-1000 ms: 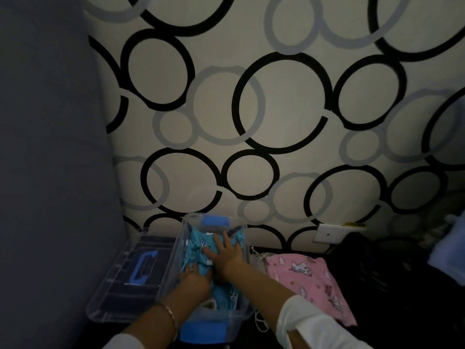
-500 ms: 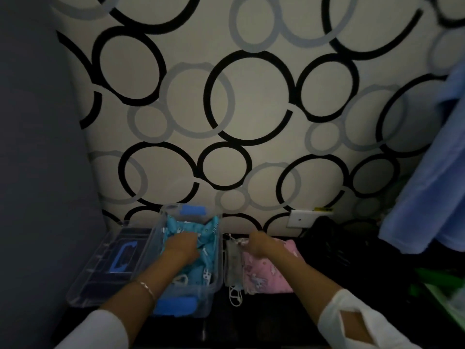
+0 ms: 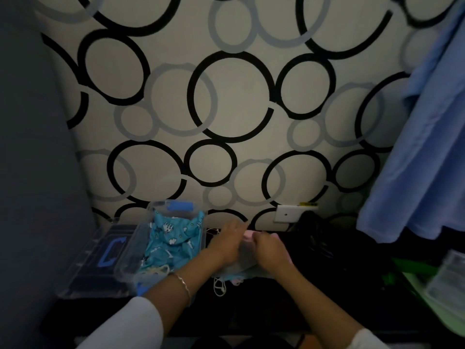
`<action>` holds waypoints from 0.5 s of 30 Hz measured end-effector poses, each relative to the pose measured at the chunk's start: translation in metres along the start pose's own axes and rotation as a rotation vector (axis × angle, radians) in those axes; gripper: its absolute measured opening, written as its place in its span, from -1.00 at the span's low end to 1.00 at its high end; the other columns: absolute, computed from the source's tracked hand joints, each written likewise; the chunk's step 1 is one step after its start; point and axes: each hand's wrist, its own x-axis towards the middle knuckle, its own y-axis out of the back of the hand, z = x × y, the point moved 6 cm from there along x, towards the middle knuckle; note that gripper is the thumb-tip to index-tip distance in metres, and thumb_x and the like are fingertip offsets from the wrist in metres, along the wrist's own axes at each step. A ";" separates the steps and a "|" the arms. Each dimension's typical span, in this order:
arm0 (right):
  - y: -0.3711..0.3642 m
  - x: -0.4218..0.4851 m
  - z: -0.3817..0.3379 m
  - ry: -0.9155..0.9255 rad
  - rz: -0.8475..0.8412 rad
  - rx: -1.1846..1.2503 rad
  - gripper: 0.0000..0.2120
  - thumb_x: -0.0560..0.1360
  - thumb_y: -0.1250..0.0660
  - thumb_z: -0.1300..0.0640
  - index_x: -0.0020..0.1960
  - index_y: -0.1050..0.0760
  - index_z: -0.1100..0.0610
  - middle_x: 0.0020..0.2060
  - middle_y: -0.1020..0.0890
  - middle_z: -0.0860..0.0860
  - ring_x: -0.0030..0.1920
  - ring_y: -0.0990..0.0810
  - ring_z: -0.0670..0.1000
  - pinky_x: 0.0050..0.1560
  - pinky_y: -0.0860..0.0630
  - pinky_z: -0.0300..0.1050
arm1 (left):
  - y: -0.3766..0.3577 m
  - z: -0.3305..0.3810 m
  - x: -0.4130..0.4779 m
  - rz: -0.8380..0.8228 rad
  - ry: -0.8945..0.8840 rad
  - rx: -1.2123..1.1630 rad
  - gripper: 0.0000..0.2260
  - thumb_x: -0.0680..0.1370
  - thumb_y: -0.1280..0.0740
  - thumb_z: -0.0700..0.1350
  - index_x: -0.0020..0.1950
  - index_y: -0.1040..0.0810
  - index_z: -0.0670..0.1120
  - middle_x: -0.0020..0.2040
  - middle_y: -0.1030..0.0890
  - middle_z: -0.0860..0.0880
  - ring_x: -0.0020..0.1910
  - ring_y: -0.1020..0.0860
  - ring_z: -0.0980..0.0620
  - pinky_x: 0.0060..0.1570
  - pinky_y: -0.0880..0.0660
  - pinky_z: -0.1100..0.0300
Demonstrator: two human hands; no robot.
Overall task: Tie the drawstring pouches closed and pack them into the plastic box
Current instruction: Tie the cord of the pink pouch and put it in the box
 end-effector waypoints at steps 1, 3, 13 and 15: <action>0.018 0.001 0.004 0.029 0.045 0.037 -0.77 0.60 -0.16 0.01 0.03 -0.56 0.06 -0.03 -0.66 0.08 0.00 -0.63 0.14 -0.05 -0.51 -0.07 | -0.006 0.002 0.003 -0.044 0.009 0.020 -0.31 0.51 -0.31 -0.24 0.56 -0.08 0.01 0.56 -0.06 -0.15 0.53 -0.07 -0.20 0.40 -0.26 -0.19; 0.050 0.001 0.020 0.038 0.117 0.077 -0.81 0.57 -0.19 0.04 -0.19 -0.46 0.03 -0.17 -0.60 0.02 -0.12 -0.61 0.12 -0.20 -0.45 -0.09 | -0.008 0.012 0.009 -0.015 0.012 0.084 -0.44 0.56 -0.29 -0.12 0.52 -0.19 0.05 0.53 -0.16 -0.13 0.51 -0.13 -0.20 0.38 -0.26 -0.18; 0.114 -0.013 0.087 0.010 0.426 0.399 -0.88 0.55 -0.24 0.23 -0.11 -0.53 0.12 -0.25 -0.62 0.03 -0.25 -0.57 0.03 -0.24 -0.51 -0.04 | 0.044 0.037 0.006 0.451 -0.024 -0.134 -0.84 0.64 -0.14 -0.07 -0.07 -0.44 -0.06 -0.15 -0.55 0.00 -0.14 -0.52 -0.03 -0.17 -0.36 0.11; 0.123 -0.014 0.090 0.019 0.500 0.466 -0.80 0.56 -0.23 0.24 -0.22 -0.44 0.05 -0.31 -0.55 -0.03 -0.30 -0.50 -0.06 -0.32 -0.42 -0.12 | 0.050 0.048 0.006 0.455 -0.048 -0.174 -0.85 0.65 -0.11 -0.07 -0.07 -0.38 -0.06 -0.20 -0.51 0.01 -0.21 -0.49 0.01 -0.32 -0.29 0.15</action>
